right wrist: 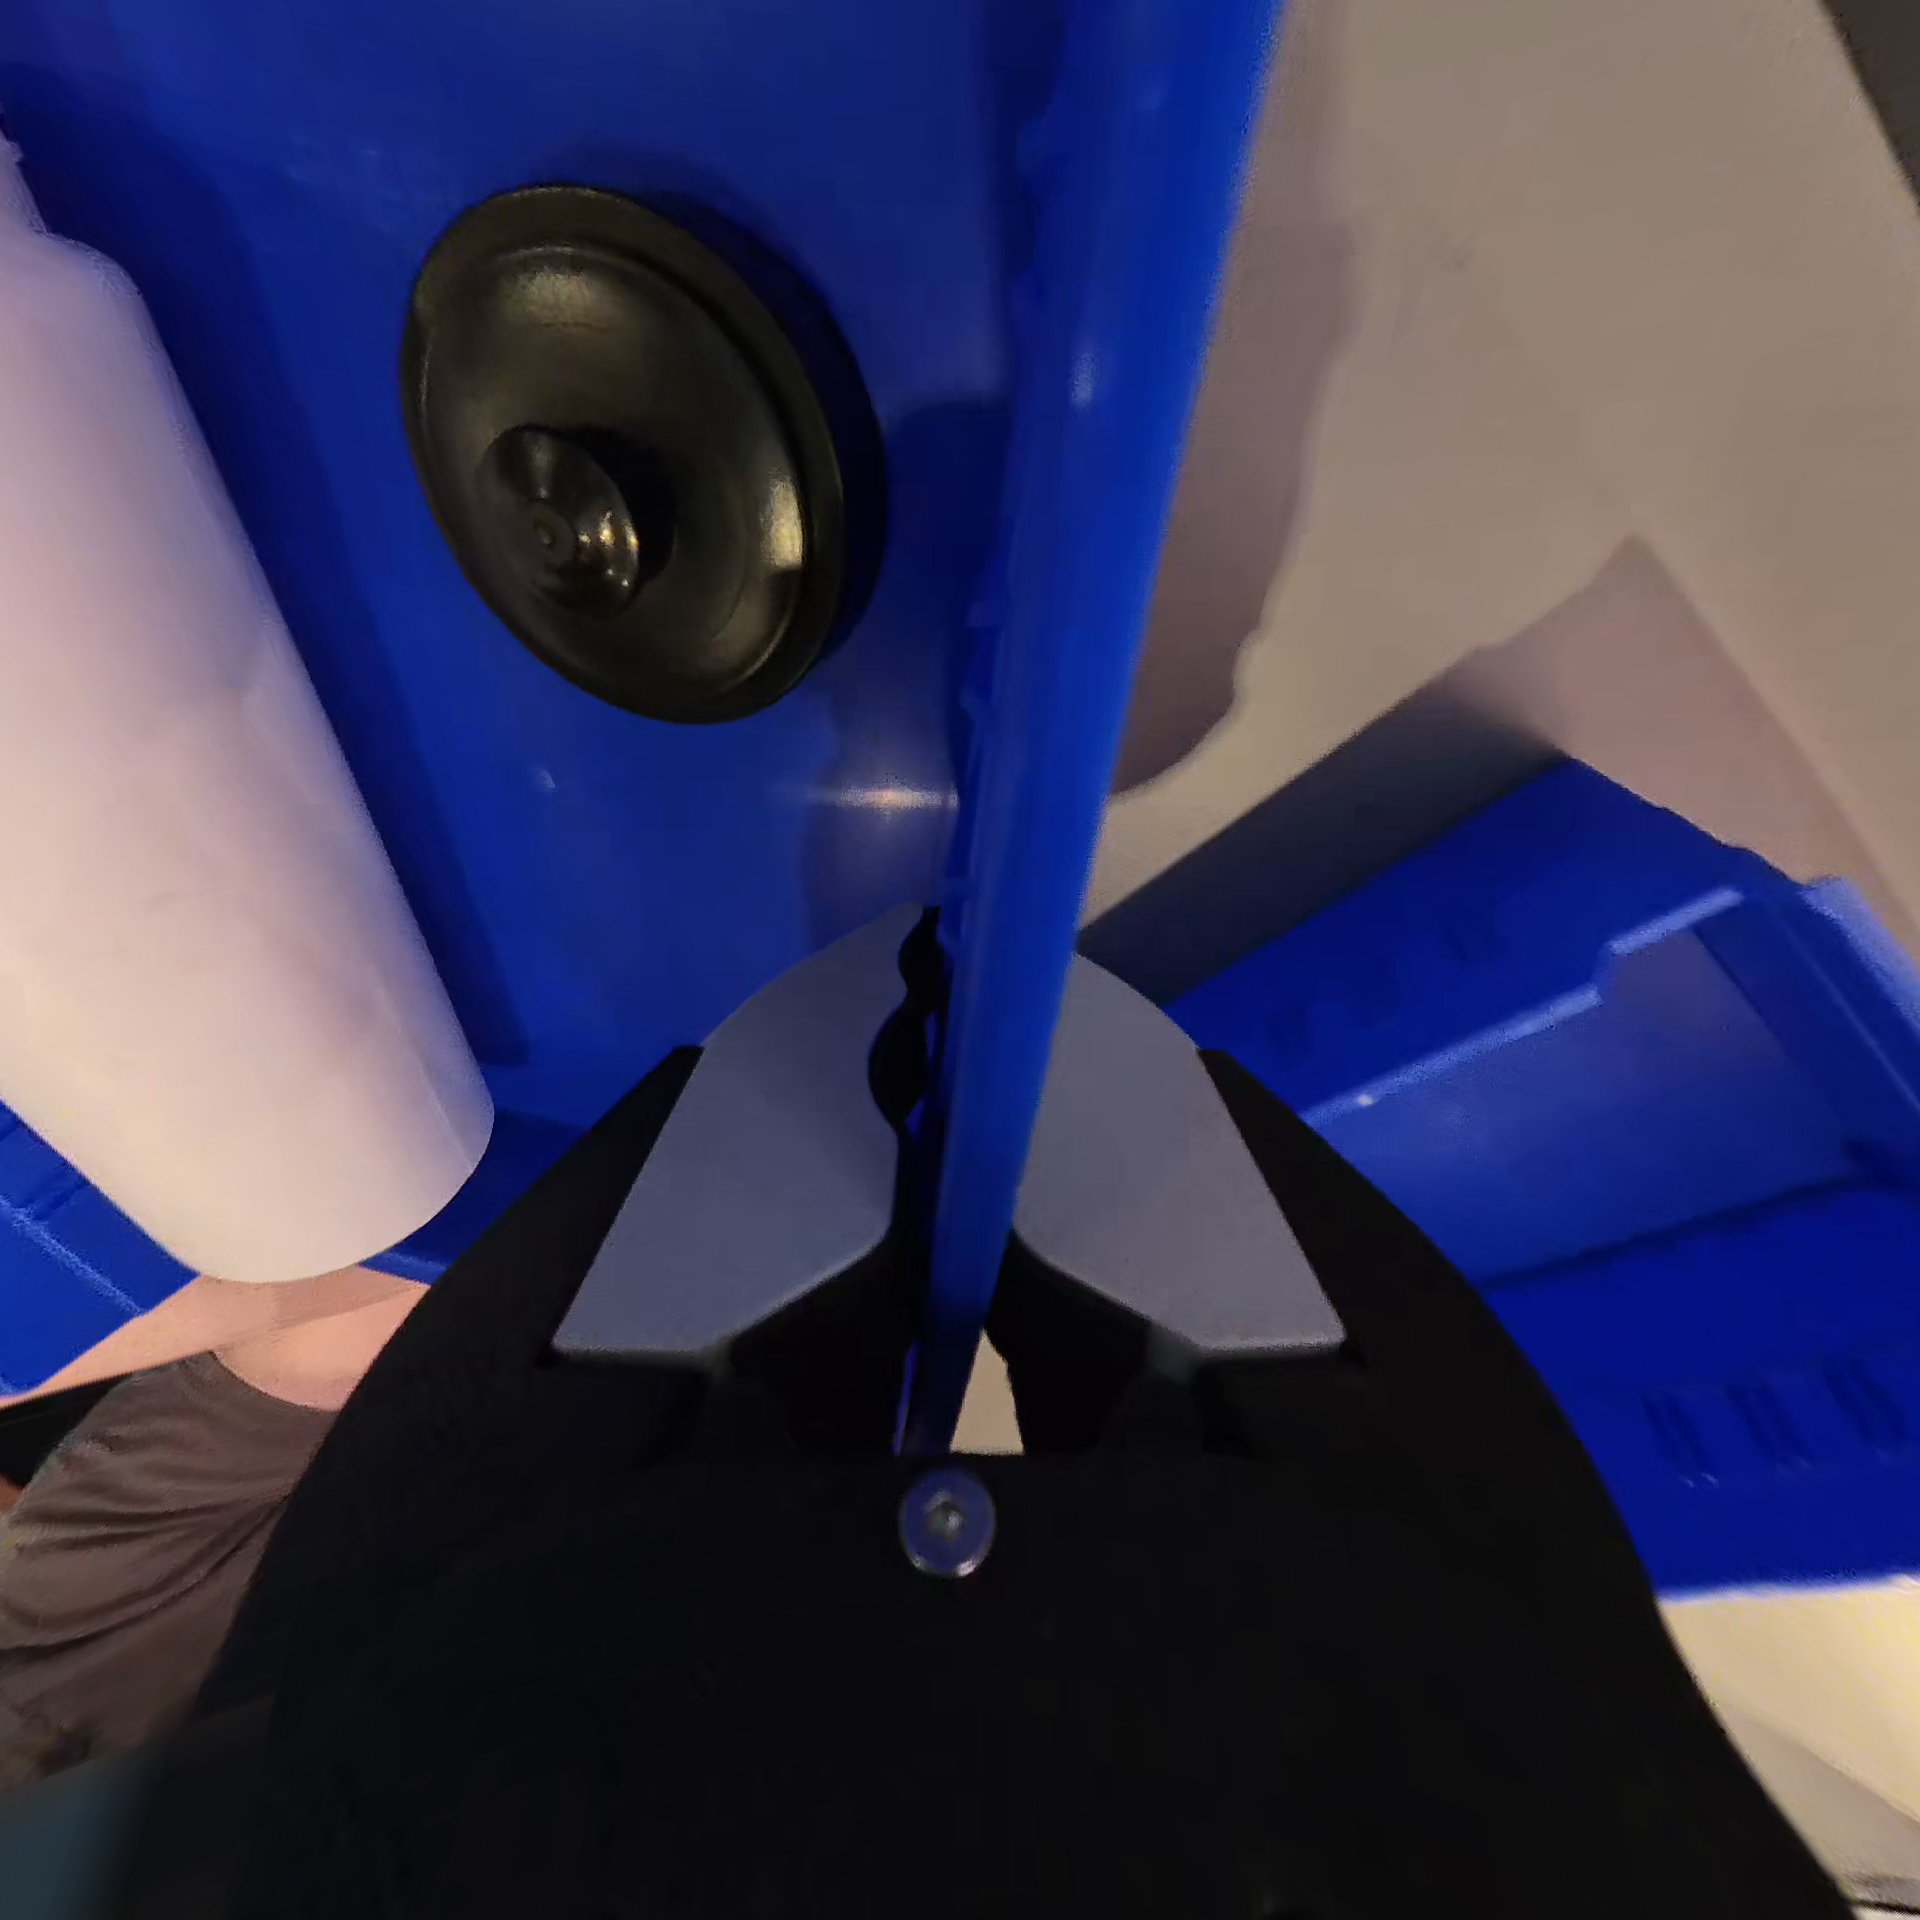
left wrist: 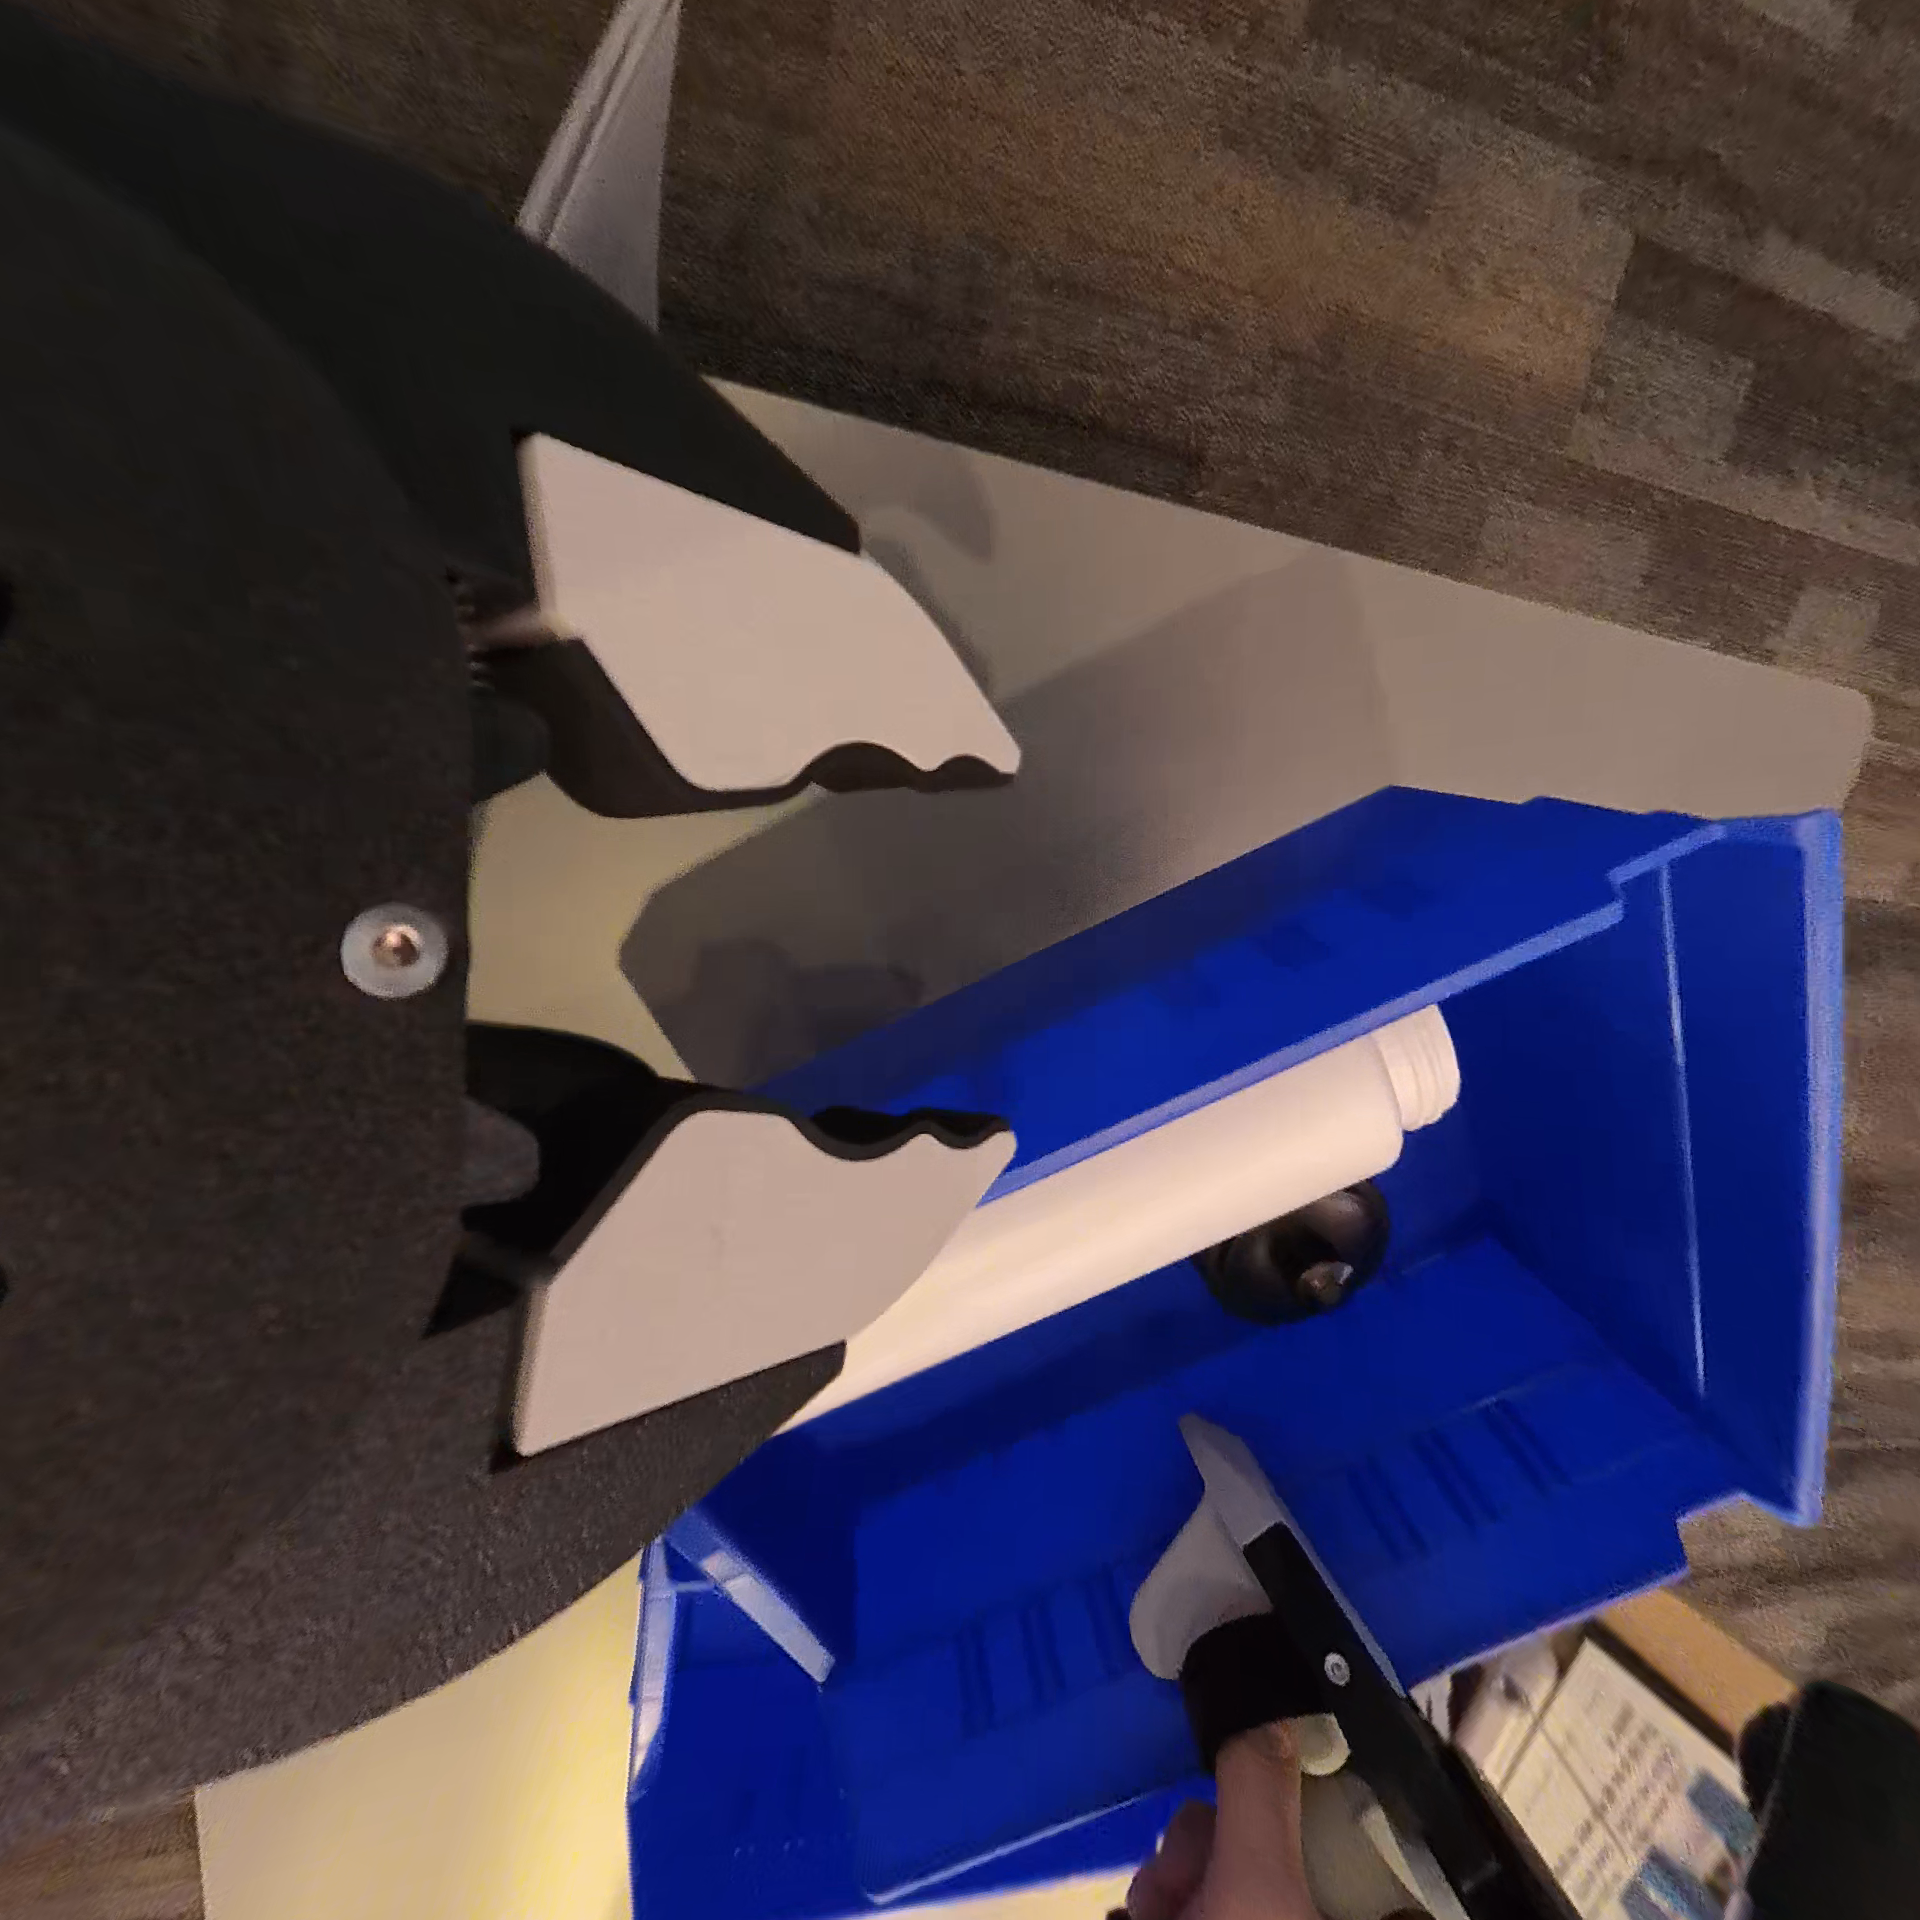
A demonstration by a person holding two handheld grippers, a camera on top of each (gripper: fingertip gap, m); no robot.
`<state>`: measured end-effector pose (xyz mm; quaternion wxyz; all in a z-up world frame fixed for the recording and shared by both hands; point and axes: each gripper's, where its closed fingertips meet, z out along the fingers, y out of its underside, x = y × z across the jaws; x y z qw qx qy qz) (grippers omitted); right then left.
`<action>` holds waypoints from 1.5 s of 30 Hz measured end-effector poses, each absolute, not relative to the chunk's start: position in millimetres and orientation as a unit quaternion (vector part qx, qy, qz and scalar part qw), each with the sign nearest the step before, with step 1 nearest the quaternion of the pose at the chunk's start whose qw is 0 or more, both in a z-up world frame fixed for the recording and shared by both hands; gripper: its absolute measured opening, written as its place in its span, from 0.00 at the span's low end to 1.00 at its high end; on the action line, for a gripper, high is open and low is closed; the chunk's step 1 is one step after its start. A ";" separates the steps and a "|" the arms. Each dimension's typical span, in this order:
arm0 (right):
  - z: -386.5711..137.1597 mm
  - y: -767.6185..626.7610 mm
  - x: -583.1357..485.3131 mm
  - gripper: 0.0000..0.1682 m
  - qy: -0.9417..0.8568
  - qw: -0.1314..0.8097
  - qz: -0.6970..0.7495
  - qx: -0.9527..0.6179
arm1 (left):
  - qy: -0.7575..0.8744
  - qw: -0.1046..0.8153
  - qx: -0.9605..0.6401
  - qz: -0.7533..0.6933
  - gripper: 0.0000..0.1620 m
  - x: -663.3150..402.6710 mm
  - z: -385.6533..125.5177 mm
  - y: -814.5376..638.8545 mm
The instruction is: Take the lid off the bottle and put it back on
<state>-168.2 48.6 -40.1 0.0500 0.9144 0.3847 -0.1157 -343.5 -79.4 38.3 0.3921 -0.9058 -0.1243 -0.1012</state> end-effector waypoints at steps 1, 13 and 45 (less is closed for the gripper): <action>-46.8 47.6 -170.7 0.04 0.381 0.056 -0.117 0.916 | -0.129 0.386 -0.908 -0.102 0.38 -348.5 33.8 -79.2; -130.2 32.5 -177.0 0.07 0.318 0.097 -0.105 0.937 | -0.139 0.376 -0.900 -0.173 0.45 -350.0 25.3 -72.3; -118.1 59.6 165.0 0.05 0.195 -0.020 -0.108 0.975 | -0.015 0.428 -0.896 -0.122 0.45 -284.3 62.6 -38.8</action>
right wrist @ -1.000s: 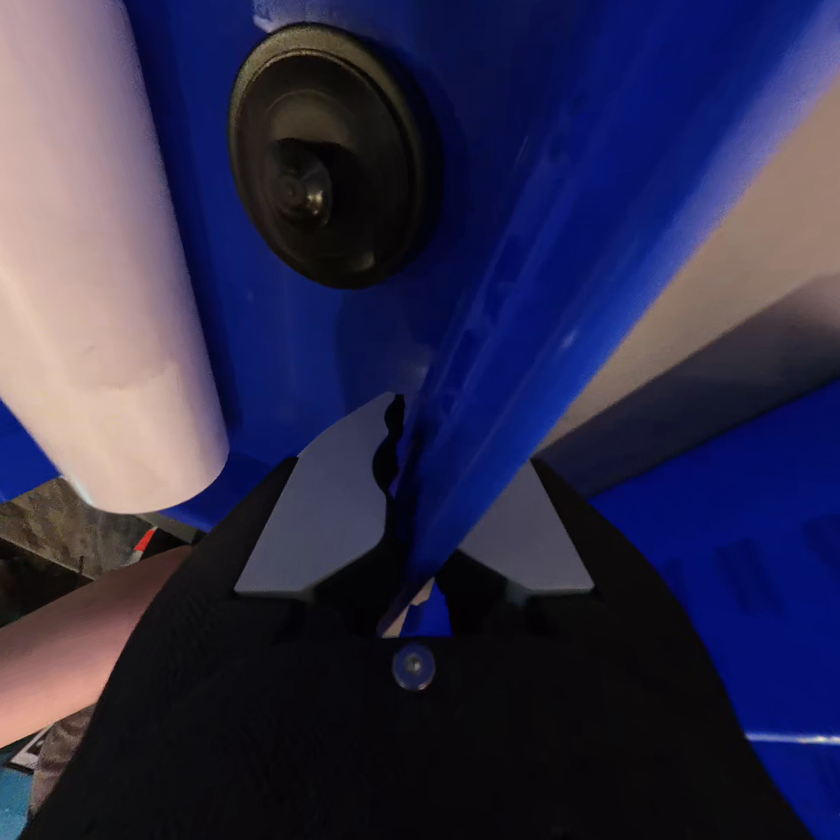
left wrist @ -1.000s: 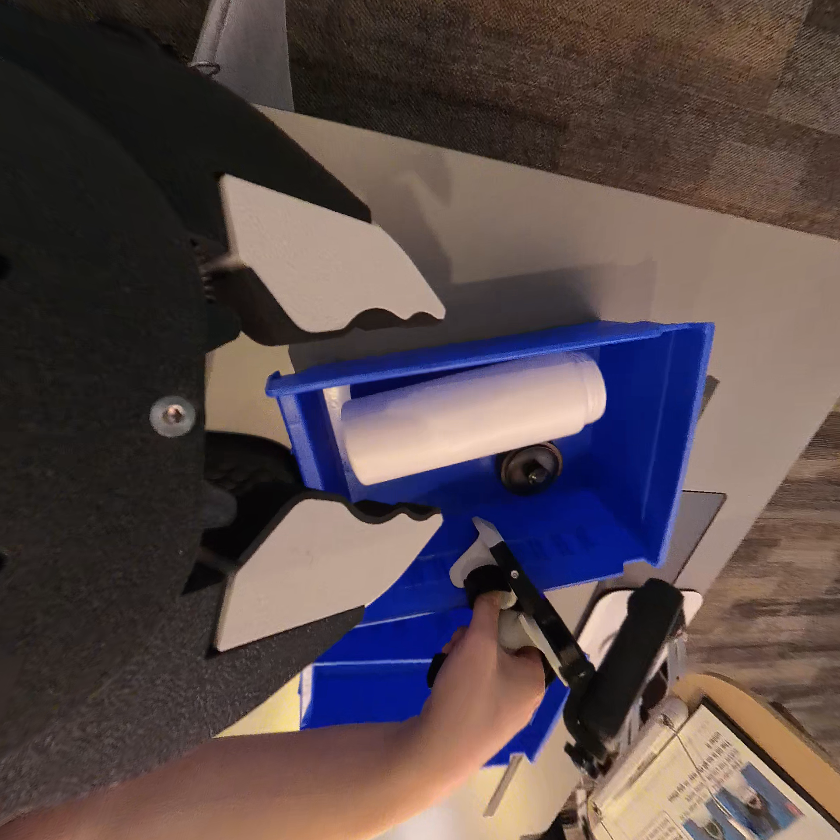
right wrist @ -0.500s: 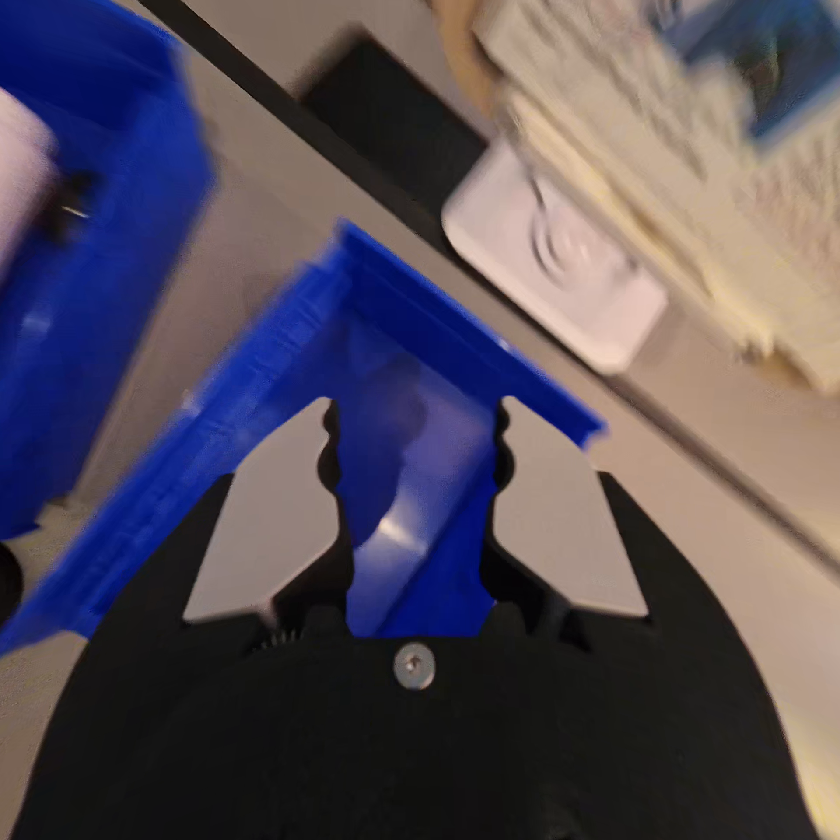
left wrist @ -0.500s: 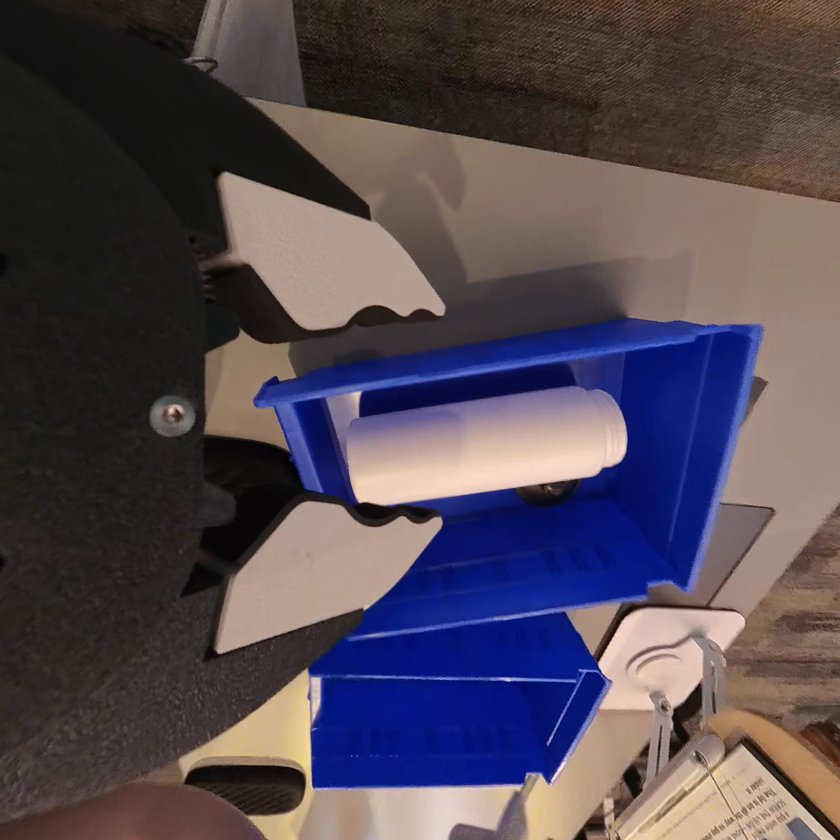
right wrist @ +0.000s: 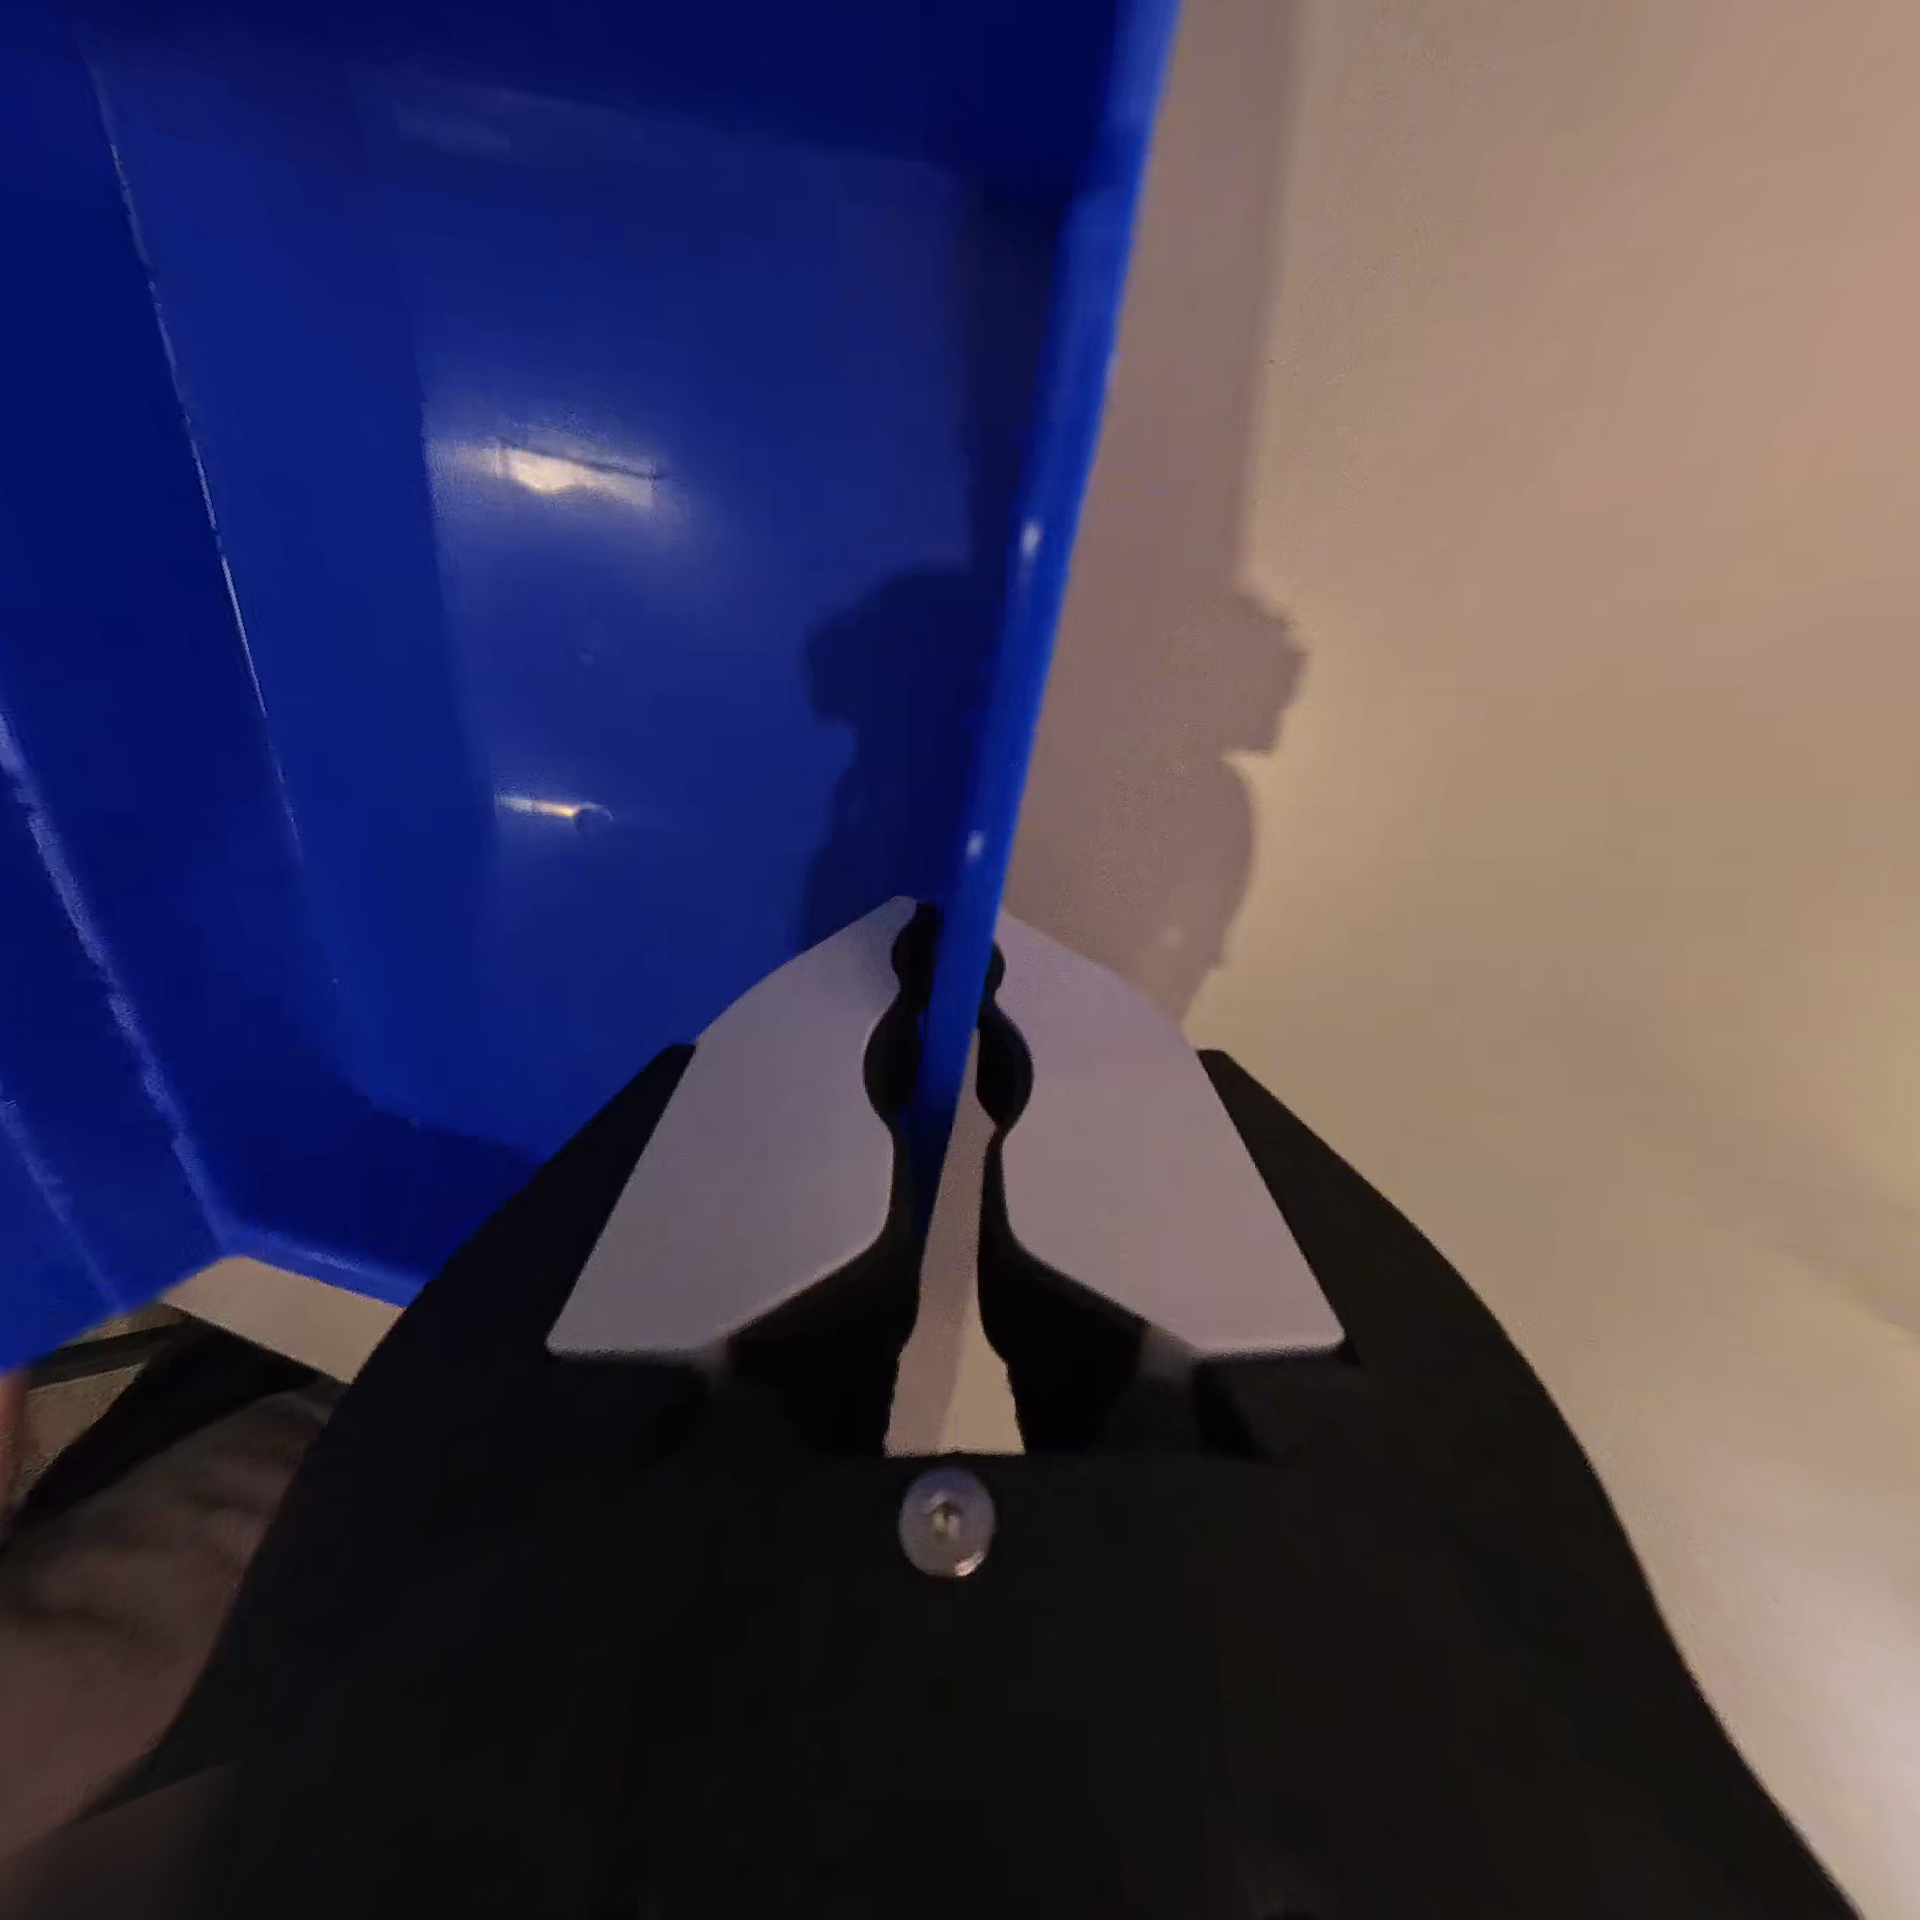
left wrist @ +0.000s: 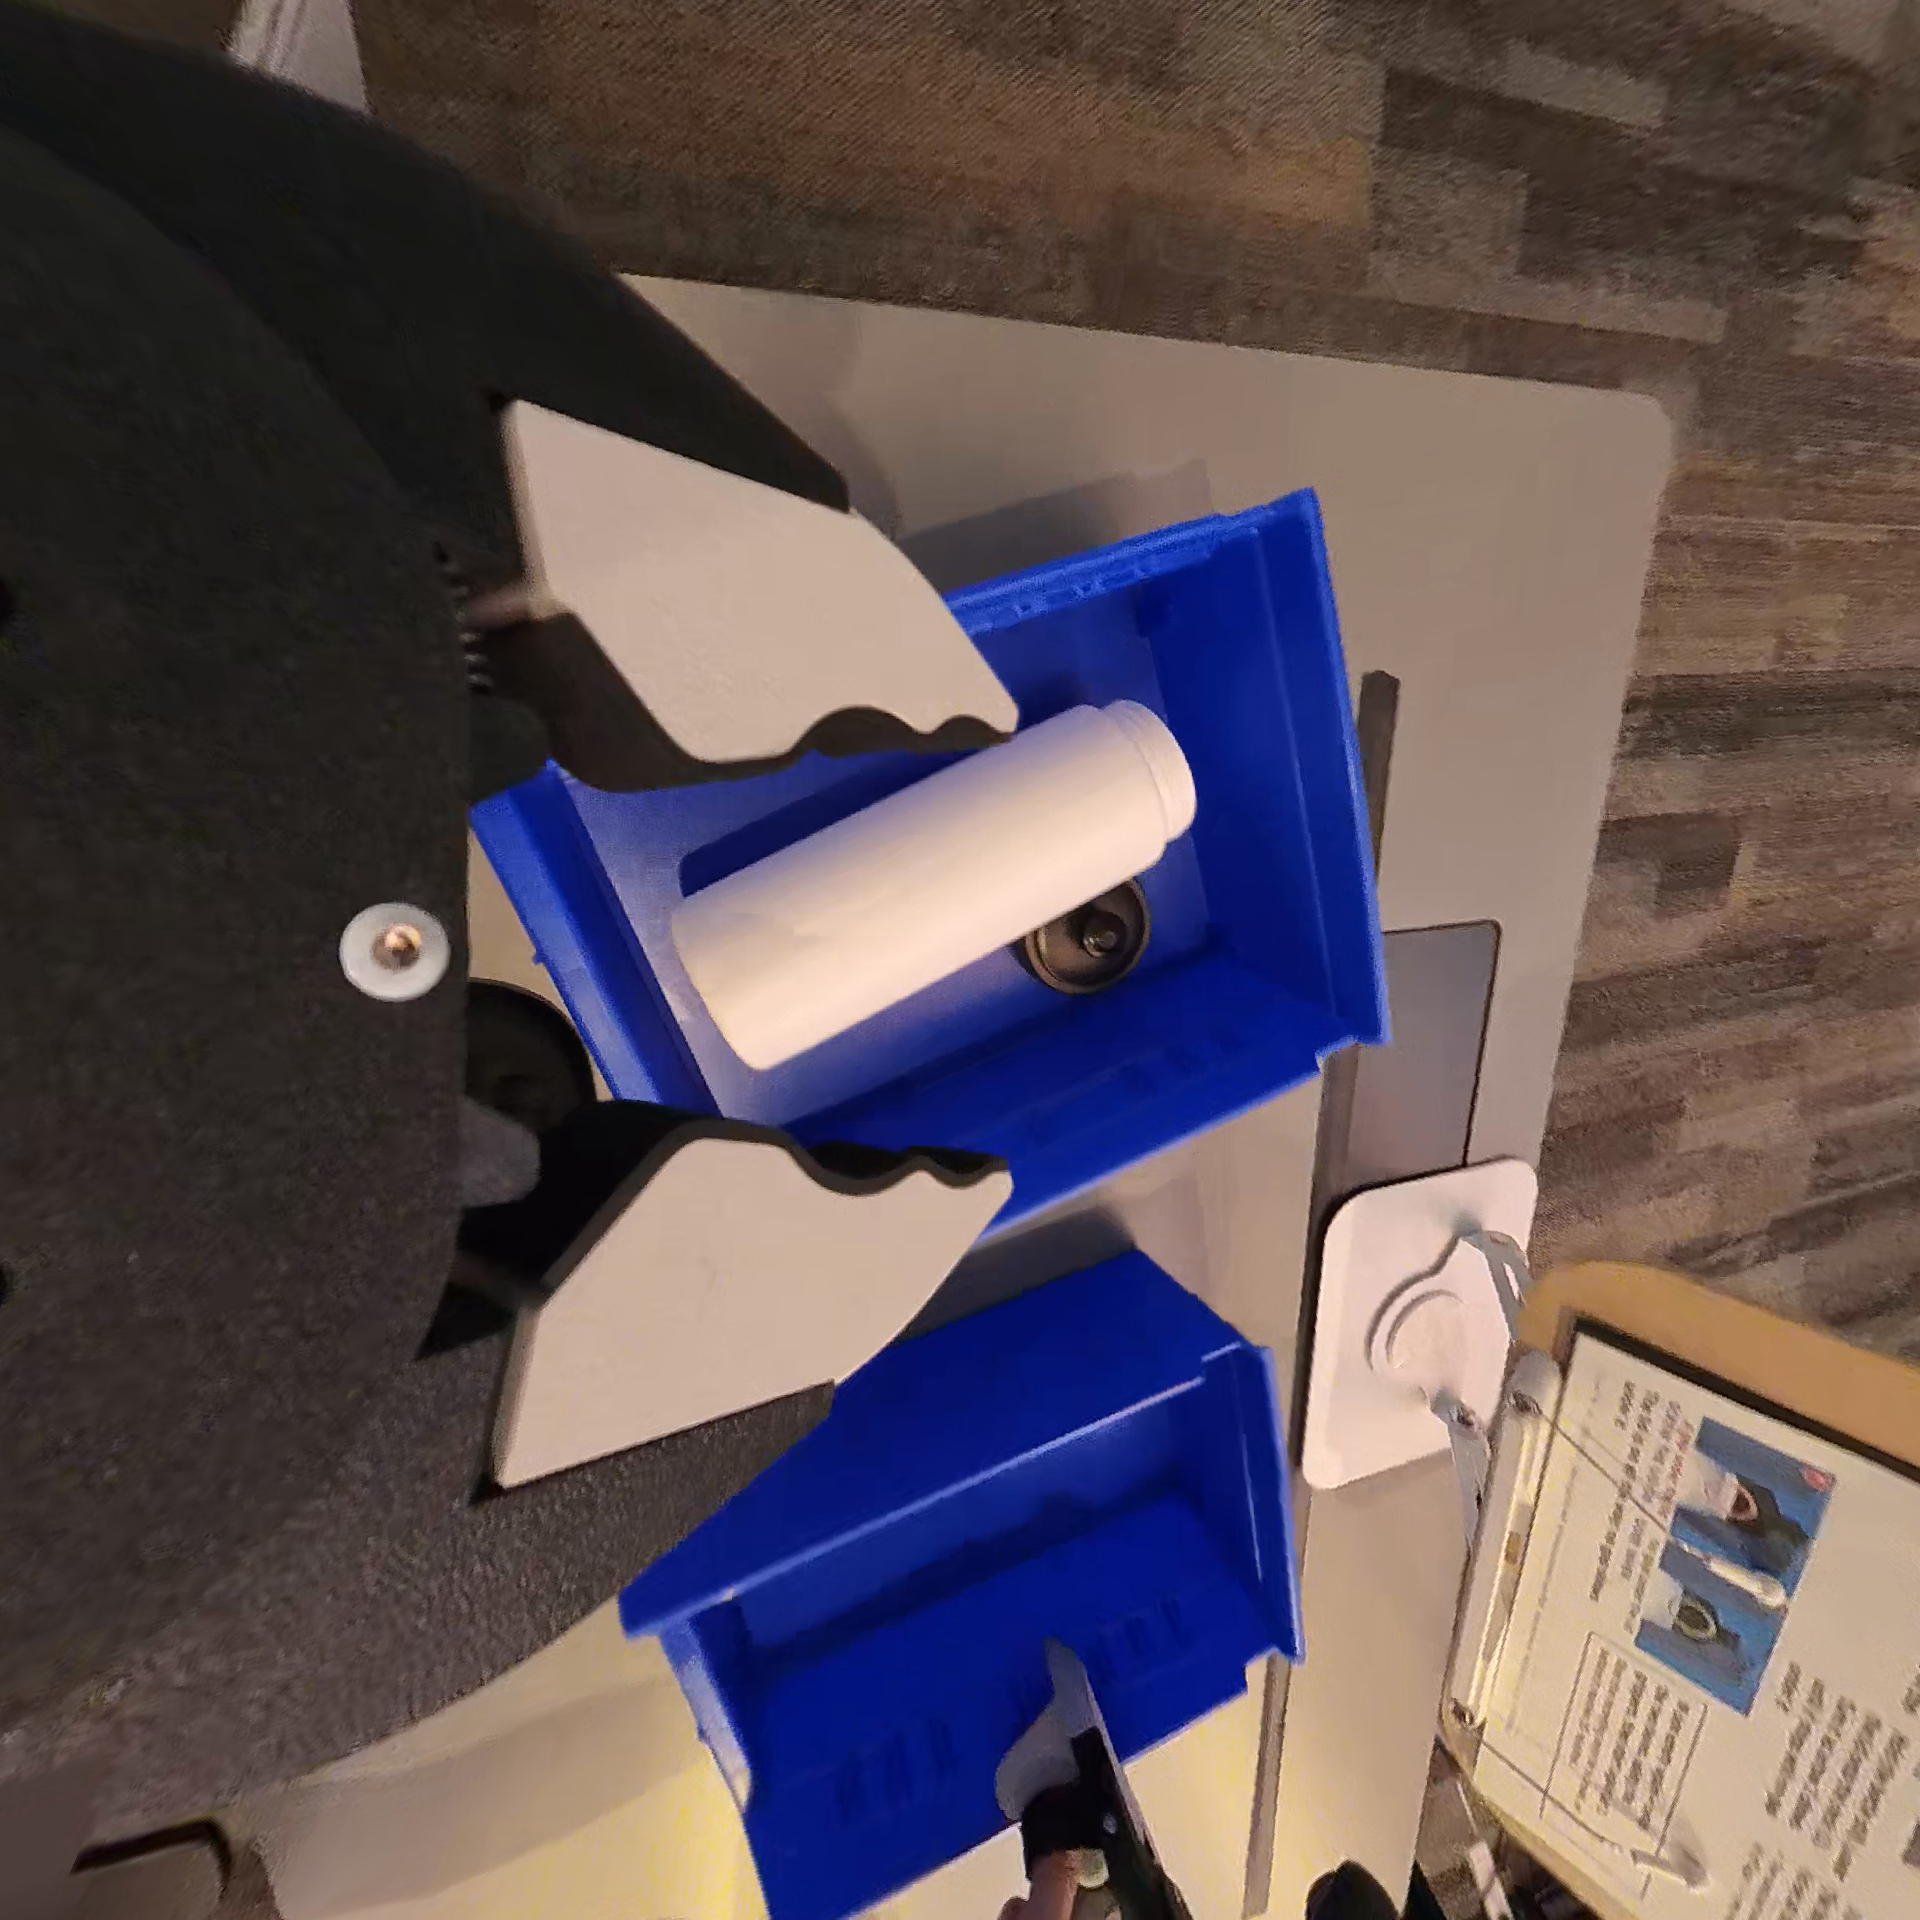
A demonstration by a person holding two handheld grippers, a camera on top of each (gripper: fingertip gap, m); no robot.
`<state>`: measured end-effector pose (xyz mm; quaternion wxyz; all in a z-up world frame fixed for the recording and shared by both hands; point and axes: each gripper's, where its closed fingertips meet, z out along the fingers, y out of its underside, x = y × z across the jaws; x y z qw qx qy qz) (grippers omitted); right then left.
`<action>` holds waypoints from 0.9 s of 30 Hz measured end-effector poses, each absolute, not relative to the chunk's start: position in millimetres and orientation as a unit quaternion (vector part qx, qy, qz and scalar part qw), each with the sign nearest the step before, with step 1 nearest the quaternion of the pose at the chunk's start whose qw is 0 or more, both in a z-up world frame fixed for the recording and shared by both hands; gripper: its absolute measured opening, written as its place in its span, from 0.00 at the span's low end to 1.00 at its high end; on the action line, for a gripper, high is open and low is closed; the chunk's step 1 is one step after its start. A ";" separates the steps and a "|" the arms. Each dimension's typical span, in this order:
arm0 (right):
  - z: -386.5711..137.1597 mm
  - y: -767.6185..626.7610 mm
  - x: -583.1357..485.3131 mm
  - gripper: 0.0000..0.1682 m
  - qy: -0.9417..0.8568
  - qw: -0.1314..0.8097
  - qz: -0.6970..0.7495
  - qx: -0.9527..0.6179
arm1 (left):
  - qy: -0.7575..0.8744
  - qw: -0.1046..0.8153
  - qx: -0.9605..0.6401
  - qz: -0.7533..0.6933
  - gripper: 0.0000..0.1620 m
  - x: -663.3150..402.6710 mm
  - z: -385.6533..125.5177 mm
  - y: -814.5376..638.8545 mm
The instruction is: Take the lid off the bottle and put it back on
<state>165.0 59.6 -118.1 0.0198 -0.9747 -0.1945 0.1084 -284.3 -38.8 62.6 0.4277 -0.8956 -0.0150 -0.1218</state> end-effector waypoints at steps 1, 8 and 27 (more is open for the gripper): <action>-118.2 61.5 182.0 0.05 -0.192 0.021 0.099 -0.976 | -0.007 0.438 -0.891 -0.119 0.46 -279.7 68.2 -38.0; -119.9 66.2 321.4 0.05 -0.098 0.047 0.095 -0.989 | 0.040 0.532 -0.833 -0.149 0.48 -232.8 118.7 -36.1; -123.3 53.3 530.6 0.05 -0.050 0.081 0.050 -0.994 | 0.040 0.568 -0.822 -0.014 0.40 -209.7 117.5 -13.2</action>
